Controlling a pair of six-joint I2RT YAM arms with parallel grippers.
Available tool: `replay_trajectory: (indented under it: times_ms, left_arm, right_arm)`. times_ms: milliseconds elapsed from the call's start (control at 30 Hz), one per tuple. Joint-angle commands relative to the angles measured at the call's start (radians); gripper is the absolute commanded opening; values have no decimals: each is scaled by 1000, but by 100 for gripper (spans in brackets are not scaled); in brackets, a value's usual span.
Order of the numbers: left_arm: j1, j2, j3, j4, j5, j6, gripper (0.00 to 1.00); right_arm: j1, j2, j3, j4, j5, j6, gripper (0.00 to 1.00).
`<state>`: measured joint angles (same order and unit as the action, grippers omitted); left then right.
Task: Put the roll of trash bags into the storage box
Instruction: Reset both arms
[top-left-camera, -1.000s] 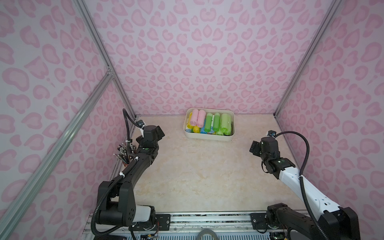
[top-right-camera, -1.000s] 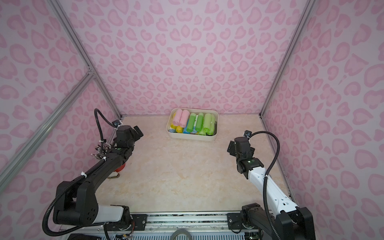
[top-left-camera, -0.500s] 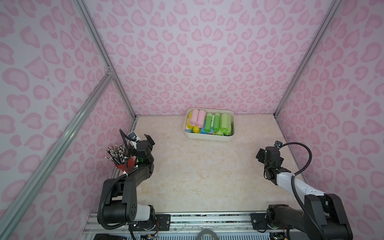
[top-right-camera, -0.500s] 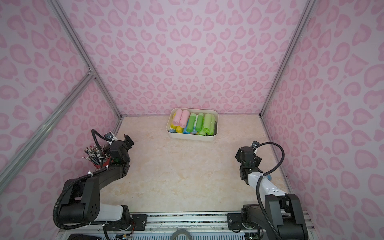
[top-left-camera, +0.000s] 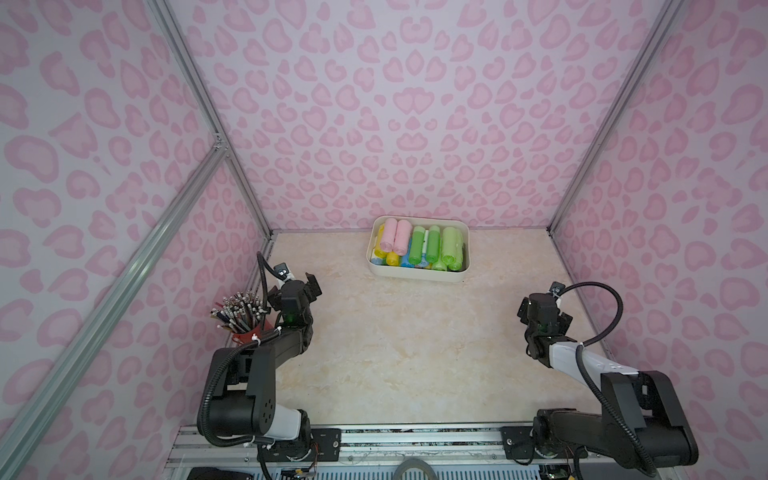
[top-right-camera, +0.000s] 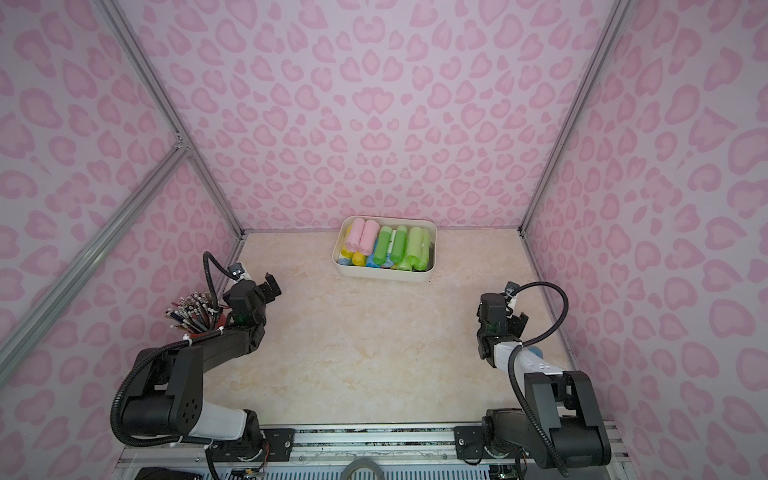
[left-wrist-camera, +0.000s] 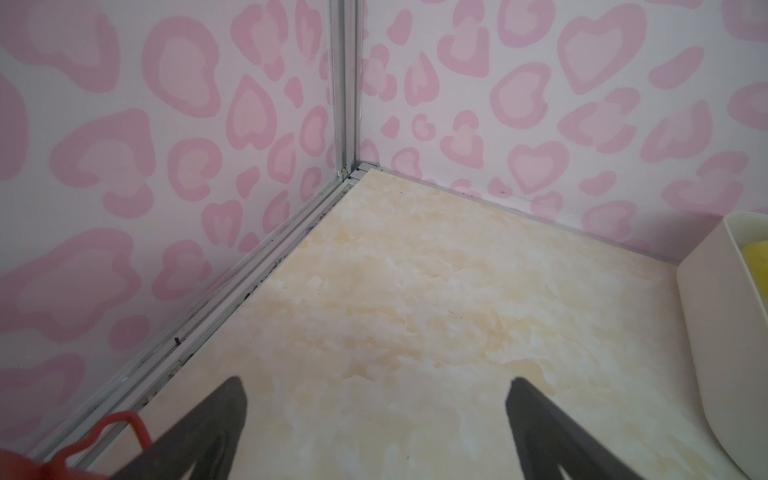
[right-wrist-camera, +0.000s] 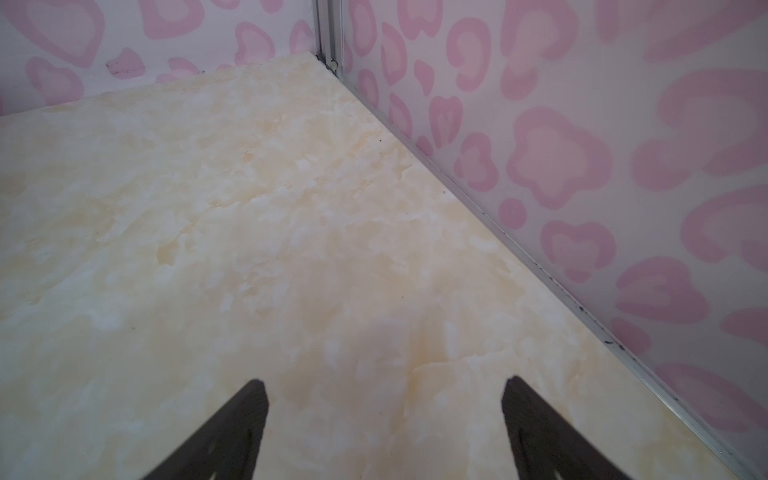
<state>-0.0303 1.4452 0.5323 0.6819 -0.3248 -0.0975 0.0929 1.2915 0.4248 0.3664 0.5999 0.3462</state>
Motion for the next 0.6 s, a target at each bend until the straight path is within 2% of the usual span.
replay_trajectory:
  times_ms: [0,167,400,467,533,567]
  left_arm:
    - [-8,-42,-15,15,-11,25,100]
    - [-8,-32,-21,40,1,53,100]
    - [-10,24,11,55,109,113,100]
    - [-9,19,-7,107,127,149,100]
    - [4,14,-24,139,148,161,100]
    - [12,12,-25,145,158,158,100]
  right_arm:
    - [1,11,4,42,27,-15,90]
    - [-2,30,20,38,35,-17,90]
    - [-12,70,-9,210,59,-93,90]
    - [-14,110,-14,278,57,-97,90]
    - [-26,162,11,296,19,-98,90]
    - [-25,163,37,237,-7,-102,90]
